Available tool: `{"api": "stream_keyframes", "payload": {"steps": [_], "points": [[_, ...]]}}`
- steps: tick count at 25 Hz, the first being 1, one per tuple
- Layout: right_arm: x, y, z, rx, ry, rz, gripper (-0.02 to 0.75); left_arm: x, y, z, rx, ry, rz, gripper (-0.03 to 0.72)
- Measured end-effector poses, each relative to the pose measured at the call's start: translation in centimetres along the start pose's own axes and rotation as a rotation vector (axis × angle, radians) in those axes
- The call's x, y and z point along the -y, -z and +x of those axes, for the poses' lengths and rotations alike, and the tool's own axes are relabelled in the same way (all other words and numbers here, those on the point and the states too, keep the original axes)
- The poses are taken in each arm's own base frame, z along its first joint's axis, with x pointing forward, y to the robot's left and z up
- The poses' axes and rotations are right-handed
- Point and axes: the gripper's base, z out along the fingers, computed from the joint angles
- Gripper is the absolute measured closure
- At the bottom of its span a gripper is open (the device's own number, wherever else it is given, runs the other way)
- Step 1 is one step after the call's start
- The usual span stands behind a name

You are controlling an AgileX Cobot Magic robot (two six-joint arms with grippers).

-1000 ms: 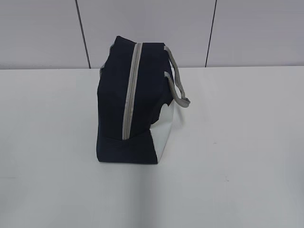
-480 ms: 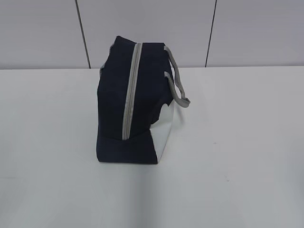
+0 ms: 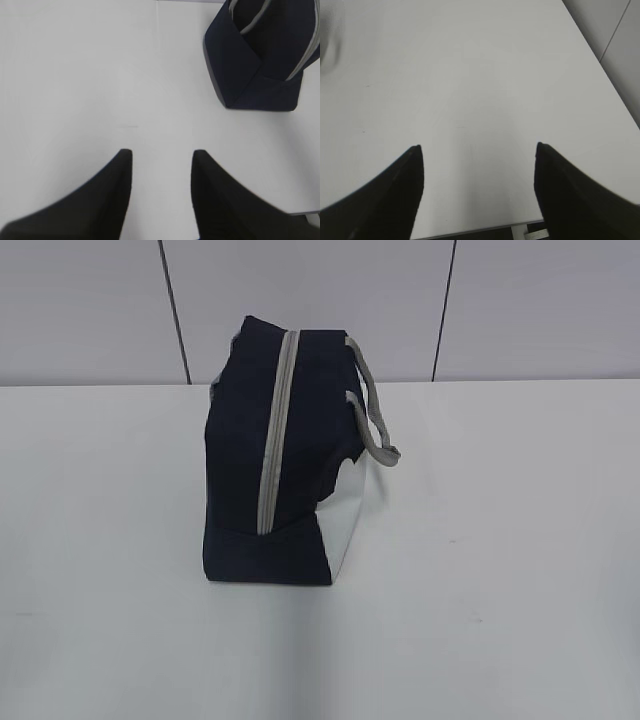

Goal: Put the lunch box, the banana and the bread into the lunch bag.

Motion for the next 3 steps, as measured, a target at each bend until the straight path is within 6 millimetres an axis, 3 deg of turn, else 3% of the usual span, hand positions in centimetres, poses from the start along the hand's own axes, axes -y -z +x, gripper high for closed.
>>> {"api": "stream_keyframes", "payload": {"steps": [3], "points": [[0.00, 0.00, 0.00, 0.000, 0.000, 0.000, 0.227, 0.00, 0.00, 0.00, 0.000, 0.000, 0.000, 0.395]]}}
